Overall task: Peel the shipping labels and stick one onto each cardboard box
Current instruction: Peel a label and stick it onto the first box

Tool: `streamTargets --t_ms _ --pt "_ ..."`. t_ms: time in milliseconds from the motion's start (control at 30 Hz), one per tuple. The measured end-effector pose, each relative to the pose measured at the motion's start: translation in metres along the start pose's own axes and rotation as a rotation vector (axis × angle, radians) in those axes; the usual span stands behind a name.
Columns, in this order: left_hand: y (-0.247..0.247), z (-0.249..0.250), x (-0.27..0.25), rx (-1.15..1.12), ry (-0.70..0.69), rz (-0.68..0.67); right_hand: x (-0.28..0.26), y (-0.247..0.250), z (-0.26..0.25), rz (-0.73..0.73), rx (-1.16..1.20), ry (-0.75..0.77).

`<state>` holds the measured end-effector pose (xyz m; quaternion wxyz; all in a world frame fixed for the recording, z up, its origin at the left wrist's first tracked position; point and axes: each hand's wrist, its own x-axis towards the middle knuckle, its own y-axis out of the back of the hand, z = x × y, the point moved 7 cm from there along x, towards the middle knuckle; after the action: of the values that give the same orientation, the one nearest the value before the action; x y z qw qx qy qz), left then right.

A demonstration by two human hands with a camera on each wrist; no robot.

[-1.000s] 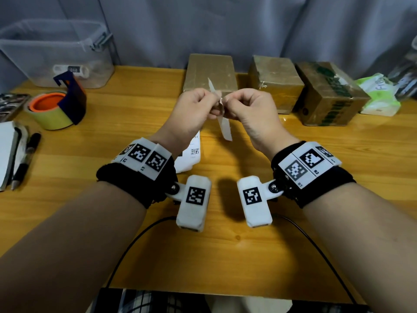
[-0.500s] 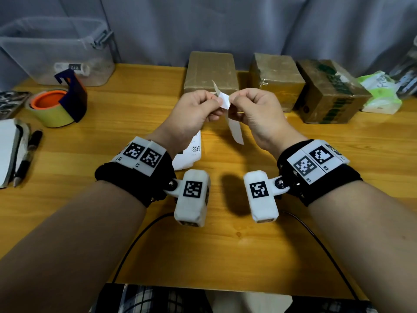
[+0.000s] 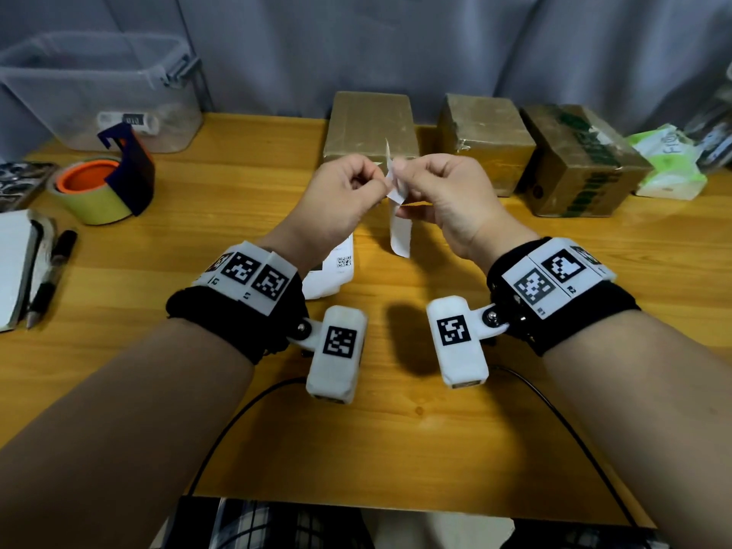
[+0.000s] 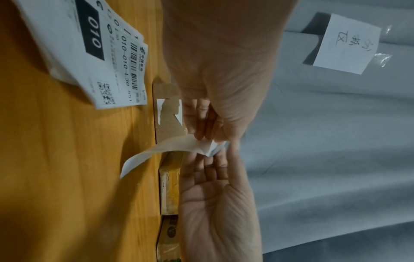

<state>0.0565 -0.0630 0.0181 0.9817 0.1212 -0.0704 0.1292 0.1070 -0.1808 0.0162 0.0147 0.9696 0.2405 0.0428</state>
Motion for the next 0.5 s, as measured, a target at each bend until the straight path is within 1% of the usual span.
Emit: streamTargets --t_ms 100,267,333,400,500 --pt "0.001 0.002 -0.001 0.022 -0.006 0.017 0.002 0.002 0.002 0.035 -0.043 0.011" --pt "0.003 -0.007 0.003 -0.076 0.058 0.021 0.005 0.005 0.010 0.061 0.072 -0.053" --pt "0.004 -0.010 0.003 -0.121 0.069 0.028 0.005 0.006 0.013 0.075 0.095 -0.057" --pt "0.003 -0.013 0.002 -0.135 0.080 0.022 0.005 0.006 0.012 0.079 0.076 -0.029" --pt "-0.001 -0.014 0.001 -0.168 0.113 -0.017 0.004 0.005 0.005 0.059 -0.054 0.055"
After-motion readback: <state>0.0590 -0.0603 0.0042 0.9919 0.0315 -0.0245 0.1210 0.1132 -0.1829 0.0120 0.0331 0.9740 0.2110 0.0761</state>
